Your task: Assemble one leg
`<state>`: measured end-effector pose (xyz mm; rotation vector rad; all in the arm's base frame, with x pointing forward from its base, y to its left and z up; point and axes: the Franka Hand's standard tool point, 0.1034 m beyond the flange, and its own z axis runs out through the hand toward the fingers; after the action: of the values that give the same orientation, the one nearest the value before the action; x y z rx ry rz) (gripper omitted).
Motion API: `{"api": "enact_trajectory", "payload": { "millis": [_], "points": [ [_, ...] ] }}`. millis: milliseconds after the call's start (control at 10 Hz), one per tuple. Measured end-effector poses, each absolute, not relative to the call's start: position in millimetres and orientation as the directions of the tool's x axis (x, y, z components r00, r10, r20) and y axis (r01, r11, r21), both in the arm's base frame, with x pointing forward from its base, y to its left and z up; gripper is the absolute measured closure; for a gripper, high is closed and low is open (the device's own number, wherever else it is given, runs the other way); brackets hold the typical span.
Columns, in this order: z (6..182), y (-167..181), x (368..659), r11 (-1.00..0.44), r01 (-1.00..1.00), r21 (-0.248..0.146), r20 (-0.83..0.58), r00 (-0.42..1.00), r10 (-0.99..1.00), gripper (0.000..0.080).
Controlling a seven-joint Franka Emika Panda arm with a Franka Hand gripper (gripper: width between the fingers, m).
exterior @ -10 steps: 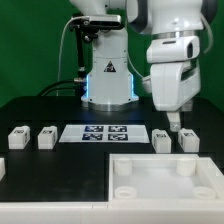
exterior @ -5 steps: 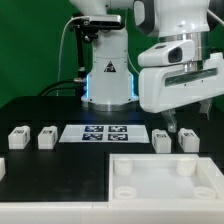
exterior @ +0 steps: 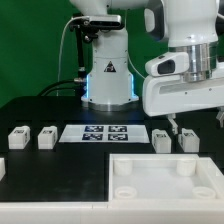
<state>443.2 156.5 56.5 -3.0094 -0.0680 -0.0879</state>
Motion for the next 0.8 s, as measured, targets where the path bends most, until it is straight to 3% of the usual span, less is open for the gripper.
{"api": "enact_trajectory", "payload": {
  "millis": [300, 800],
  "points": [
    [55.8, 157, 442, -0.990, 0.054, -0.127, 0.043, 0.998, 0.049, 0.0151],
    [52.6, 165, 424, -0.993, 0.041, -0.106, -0.453, 0.888, 0.085, 0.0151]
  ]
}}
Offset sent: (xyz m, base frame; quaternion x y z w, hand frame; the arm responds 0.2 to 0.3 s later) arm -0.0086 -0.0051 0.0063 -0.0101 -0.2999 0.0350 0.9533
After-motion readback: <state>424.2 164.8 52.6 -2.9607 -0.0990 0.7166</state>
